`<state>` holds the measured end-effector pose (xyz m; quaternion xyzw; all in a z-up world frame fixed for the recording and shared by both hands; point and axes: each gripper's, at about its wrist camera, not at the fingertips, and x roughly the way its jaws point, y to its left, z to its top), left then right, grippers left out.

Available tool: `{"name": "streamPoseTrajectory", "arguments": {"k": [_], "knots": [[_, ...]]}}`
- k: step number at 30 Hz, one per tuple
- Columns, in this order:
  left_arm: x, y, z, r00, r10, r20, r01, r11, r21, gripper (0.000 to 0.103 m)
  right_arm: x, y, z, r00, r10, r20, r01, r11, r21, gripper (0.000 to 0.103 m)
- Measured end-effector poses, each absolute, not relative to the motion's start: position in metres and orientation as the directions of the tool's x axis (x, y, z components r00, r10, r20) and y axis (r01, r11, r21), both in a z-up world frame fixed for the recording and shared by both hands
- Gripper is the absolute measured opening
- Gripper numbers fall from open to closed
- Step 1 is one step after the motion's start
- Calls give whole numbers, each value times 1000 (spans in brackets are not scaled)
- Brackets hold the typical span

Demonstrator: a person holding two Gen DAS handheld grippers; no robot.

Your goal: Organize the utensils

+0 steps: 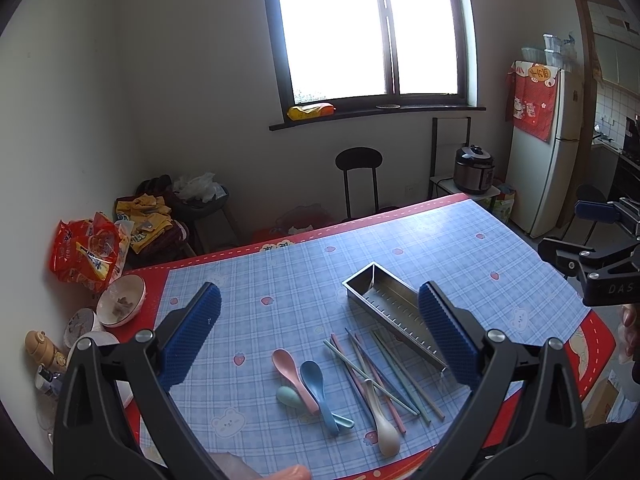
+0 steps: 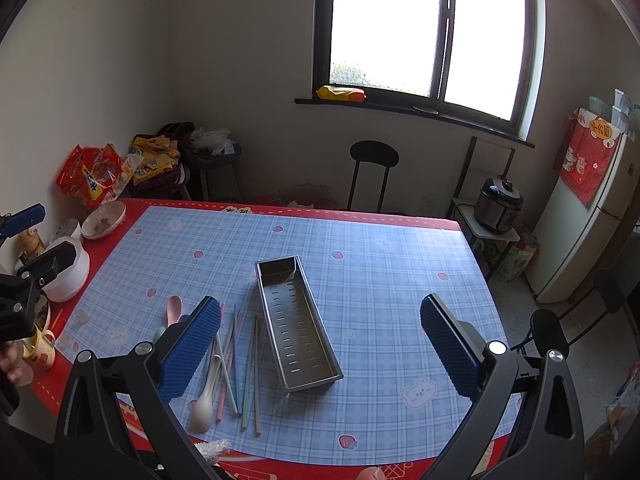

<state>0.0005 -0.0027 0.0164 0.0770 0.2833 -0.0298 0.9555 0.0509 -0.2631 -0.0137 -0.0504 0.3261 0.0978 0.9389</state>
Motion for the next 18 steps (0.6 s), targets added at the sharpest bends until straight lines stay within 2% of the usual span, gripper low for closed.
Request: {"name": "streamPoseTrajectory", "arguments": {"k": [18], "knots": [[0,0,17,839,-14,-543,99,987,128,97,49,-265,-16,770,151,-620,-215,976,-29,98]]}}
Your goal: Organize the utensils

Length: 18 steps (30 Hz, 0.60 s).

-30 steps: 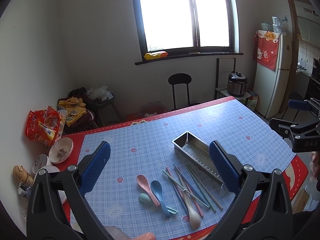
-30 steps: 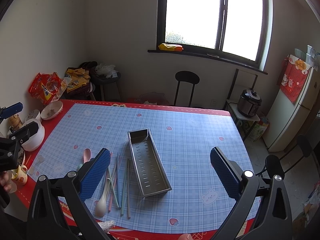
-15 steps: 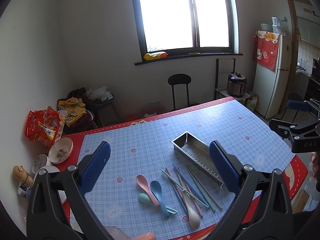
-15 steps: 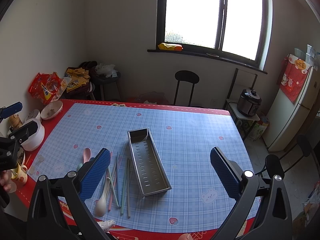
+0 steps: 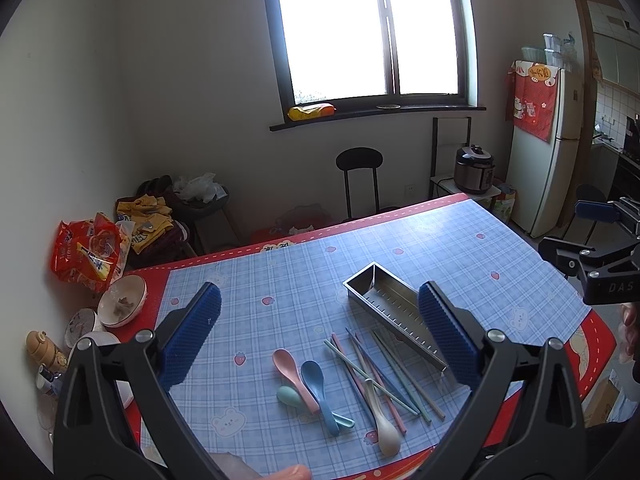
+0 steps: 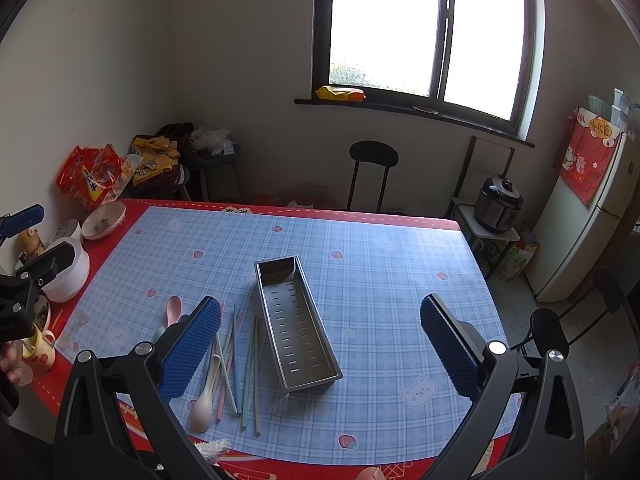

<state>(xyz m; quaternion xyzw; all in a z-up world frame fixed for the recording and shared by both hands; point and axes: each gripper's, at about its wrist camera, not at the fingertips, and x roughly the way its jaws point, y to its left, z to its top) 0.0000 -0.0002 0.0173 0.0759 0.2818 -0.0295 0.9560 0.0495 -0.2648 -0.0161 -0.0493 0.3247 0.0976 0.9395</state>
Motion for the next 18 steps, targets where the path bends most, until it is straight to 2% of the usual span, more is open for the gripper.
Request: {"name": "streamPoseTrajectory", "arguments": {"k": [18], "knots": [[-2,1,15,839,-9,-544,94,987,128,97,49,-263,-17,769,154,-621,-217,976,-27,98]]}}
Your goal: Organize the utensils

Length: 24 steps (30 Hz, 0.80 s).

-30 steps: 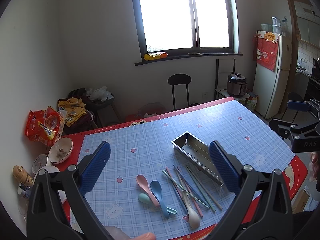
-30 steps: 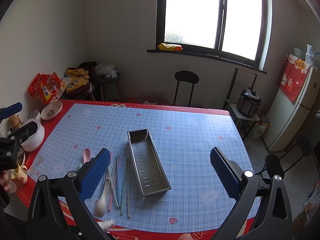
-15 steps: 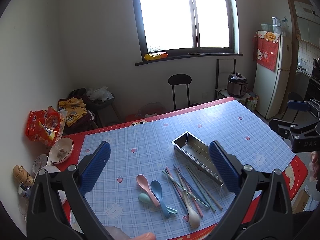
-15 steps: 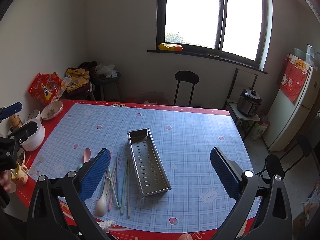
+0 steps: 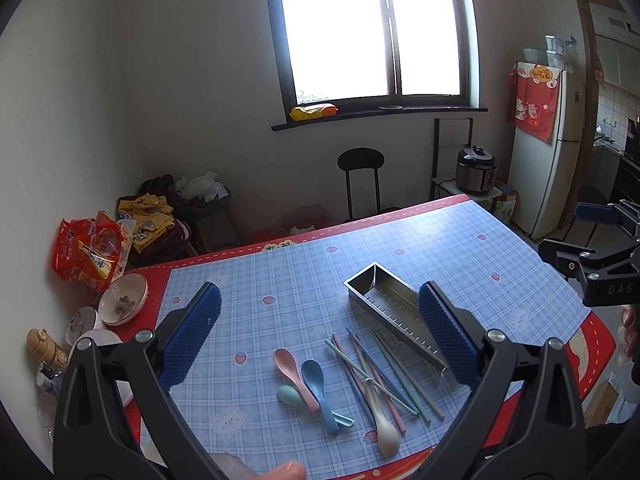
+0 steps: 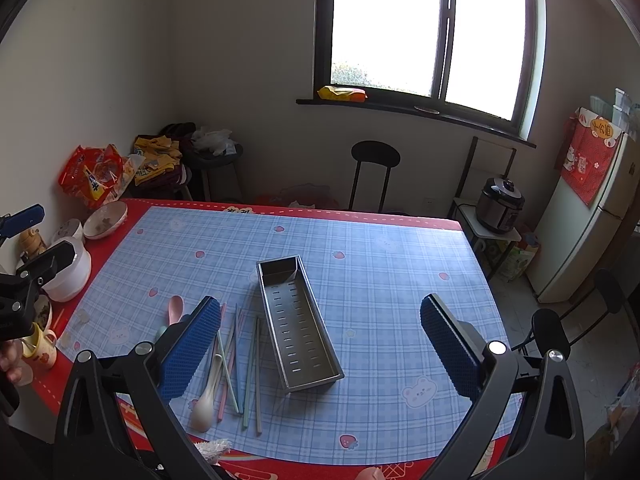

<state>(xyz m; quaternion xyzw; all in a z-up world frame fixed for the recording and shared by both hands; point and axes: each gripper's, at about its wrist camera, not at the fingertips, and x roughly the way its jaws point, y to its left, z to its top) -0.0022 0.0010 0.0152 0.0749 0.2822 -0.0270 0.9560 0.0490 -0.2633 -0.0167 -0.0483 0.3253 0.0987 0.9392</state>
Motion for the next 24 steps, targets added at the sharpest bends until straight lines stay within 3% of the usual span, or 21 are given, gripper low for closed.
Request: {"name": "streamPoseTrajectory", "arguments": {"k": [9,13,18,22,24], "knots": [[5,9,-2,801,17,-598,74,989,127,97,54,-261,-33,759,163,-631,-220,976,-12,98],[9,21,-32,747,-1,-665,90,991,100,97,57,-254,-57,727,249,-640,-283,958,52,98],[8,55,-79,676,-66,-734,67,997,-28,97,65,-224,-115,601,307,-738,-391,918,64,98],[5,72,-108,648,-44,-760,39,999,-25,97,71,-200,-164,471,349,-810,-447,886,122,95],[7,79,-122,634,-25,-773,24,1000,-13,98,74,-187,-186,409,367,-835,-464,872,156,88]]}}
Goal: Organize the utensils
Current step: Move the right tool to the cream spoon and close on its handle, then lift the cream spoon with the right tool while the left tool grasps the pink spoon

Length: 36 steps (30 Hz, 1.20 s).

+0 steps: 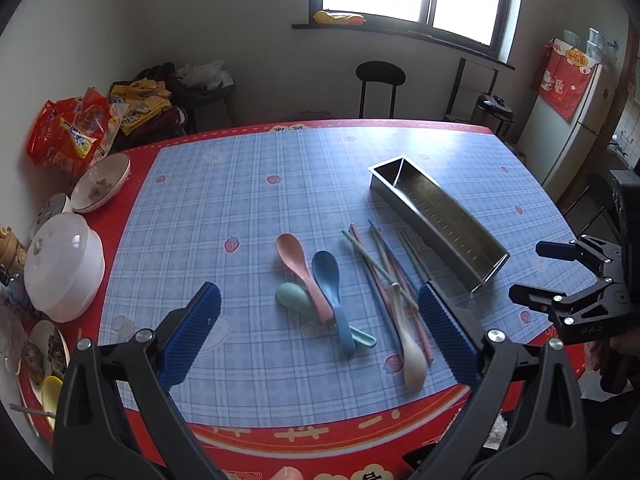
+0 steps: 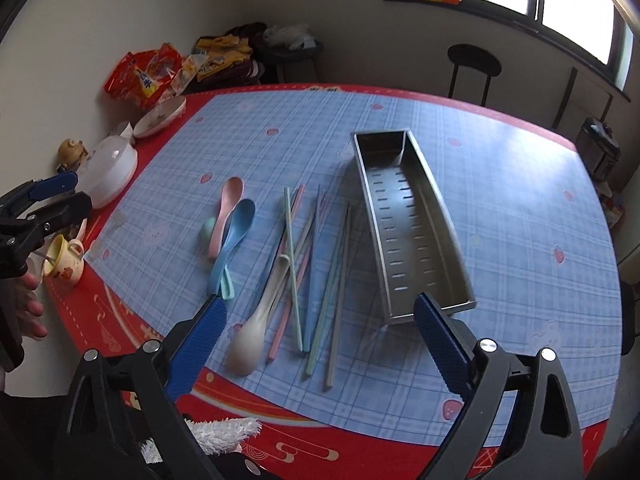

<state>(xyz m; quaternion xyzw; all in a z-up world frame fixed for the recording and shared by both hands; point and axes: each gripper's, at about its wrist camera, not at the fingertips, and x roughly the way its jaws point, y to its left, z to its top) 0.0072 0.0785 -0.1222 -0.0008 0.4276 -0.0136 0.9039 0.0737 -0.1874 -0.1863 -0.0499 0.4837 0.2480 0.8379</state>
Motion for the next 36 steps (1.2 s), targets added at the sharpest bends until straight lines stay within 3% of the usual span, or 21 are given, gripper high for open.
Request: {"name": "streamPoseTrajectory", "arguments": {"k": [13,22,29,31,33,36], "knots": [[13,113,-202,502,-25,-865,-16,999,-38,97,72,-115,-277,116,394,-912,-522,805,281,48],[15,130,-223,473,-17,-881,-71,996,-58,97,79,-104,-303,41,377,-925,-464,827,316,44],[25,134,-229,467,-26,-884,-71,995,-67,96,73,-71,-308,86,215,-973,-544,828,135,34],[27,133,-230,467,-33,-884,-65,995,-71,93,71,-65,-310,100,171,-980,-554,828,88,29],[30,132,-232,460,-41,-887,-57,995,-76,76,71,-66,-309,103,160,-982,-546,834,78,22],[34,134,-235,457,-67,-887,-53,993,-102,69,73,-73,-300,124,162,-979,-525,848,74,10]]}}
